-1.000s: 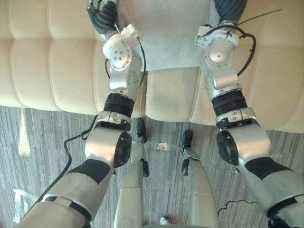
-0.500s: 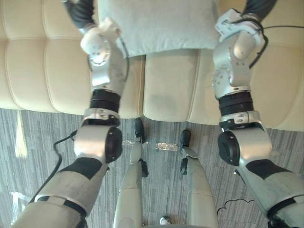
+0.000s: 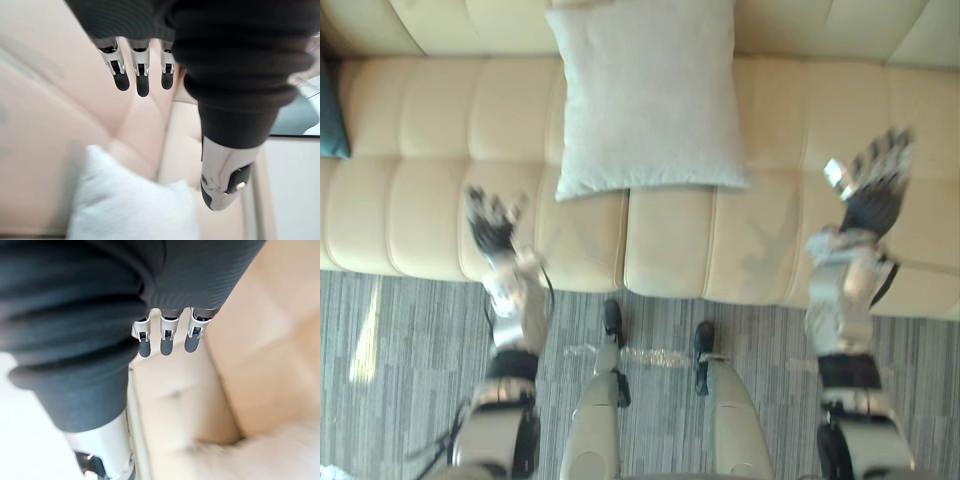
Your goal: Pick up cushions and gather them together orderly.
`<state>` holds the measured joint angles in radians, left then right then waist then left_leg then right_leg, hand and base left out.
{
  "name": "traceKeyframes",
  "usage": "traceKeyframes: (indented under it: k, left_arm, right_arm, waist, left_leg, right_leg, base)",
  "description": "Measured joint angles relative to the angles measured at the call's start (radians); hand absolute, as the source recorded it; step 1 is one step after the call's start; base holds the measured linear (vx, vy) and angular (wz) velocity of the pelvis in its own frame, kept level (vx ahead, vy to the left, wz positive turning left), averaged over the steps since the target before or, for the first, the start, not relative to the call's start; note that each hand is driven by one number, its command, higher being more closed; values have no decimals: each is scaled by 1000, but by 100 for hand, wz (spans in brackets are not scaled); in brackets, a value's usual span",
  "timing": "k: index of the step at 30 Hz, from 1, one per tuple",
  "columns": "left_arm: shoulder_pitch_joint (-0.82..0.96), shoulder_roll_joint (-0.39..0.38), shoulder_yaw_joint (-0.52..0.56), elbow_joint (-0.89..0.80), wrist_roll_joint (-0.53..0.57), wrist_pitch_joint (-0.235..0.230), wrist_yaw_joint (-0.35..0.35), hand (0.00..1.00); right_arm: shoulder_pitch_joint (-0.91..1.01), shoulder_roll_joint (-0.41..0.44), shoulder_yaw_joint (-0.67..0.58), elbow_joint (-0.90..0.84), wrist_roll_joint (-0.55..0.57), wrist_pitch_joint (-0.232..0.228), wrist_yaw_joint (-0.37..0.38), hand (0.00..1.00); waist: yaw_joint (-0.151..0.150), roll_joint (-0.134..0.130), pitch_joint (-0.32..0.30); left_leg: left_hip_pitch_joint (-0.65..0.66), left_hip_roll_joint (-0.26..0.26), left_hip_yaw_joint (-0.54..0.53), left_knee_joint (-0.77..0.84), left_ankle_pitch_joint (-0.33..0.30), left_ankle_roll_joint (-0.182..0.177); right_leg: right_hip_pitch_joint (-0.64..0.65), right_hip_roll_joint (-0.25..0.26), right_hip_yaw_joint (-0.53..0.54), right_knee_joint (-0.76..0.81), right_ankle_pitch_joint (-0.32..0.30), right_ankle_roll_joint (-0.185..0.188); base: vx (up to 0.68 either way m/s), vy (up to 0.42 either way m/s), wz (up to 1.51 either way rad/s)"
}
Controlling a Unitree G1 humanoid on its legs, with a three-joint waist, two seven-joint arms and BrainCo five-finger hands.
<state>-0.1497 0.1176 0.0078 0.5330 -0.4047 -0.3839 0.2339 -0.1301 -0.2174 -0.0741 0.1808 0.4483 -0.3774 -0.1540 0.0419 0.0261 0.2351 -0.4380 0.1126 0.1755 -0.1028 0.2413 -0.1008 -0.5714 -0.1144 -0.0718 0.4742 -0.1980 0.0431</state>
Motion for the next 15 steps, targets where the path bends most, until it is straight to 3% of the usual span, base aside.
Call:
traceKeyframes:
  k: [3, 8, 12, 15]
  left_arm:
    - [132, -24, -13, 122, 73, 42, -92, 0]
    - [227, -41, -10, 297, 173, 89, -146, 0]
    - [251, -83, 36, 419, 248, 121, -169, 0]
    - [251, -104, 85, 459, 277, 136, -177, 0]
  right_arm:
    - [138, 70, 7, 134, -137, 39, 70, 0]
    - [263, 152, -2, 375, -206, 83, 105, 0]
    - [303, 186, -9, 551, -254, 113, 119, 0]
    - [305, 209, -45, 630, -255, 129, 126, 0]
  waist:
    - [0, -22, -27]
    - [-1, -51, -138]
    - [0, -46, -215]
    - [1, -40, -230]
  left_leg:
    - [103, 1, 7, 0, -25, 0]
    - [204, 2, 14, 0, -72, 4]
    - [280, 0, 33, 0, -102, 3]
    - [332, 1, 47, -1, -116, -1]
  right_leg:
    - [119, 5, -7, -48, -4, 0]
    - [253, 6, -13, -124, -5, 8]
    - [354, 5, -4, -213, 11, 23]
    - [426, 10, 6, -274, 37, 26]
  base:
    - [55, -30, -6]
    - [79, 5, -3]
    - [40, 28, -12]
    - [53, 22, -14]
